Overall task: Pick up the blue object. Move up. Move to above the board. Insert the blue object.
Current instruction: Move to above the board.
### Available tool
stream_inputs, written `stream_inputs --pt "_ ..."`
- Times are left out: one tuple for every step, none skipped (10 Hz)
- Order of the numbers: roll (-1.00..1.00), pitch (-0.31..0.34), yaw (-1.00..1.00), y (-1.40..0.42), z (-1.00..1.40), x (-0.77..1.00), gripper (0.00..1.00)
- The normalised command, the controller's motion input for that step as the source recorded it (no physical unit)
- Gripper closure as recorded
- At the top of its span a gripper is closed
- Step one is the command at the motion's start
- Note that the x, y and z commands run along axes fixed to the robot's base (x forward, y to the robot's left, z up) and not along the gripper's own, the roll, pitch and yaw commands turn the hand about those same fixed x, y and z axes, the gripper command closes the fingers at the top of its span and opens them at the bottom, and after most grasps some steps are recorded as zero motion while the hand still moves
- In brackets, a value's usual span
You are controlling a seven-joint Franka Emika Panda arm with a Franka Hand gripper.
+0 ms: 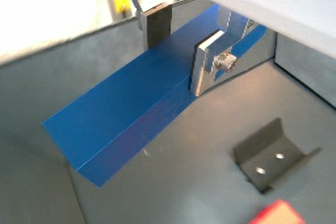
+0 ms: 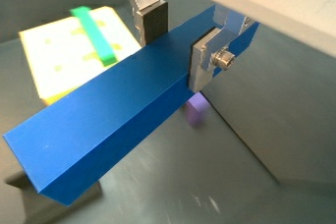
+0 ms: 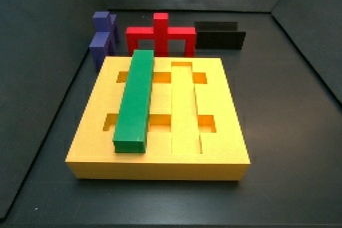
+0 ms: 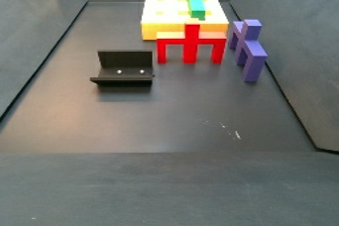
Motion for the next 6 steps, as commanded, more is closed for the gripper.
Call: stream_inputs --pt "0.01 0.039 1.00 -1.40 0.13 0.16 1.00" --pt "0.01 0.042 1.00 -1.40 0.13 0.17 1.00" --pt "0.00 0.043 1.00 -1.40 0.14 0.17 1.00" --pt "0.01 0.049 1.00 -1.40 0.15 0.17 1.00" --pt "0.01 0.056 1.00 -1.40 0.15 0.17 1.00" --pt "0.01 0.062 1.00 -1.40 0.15 0.18 1.00"
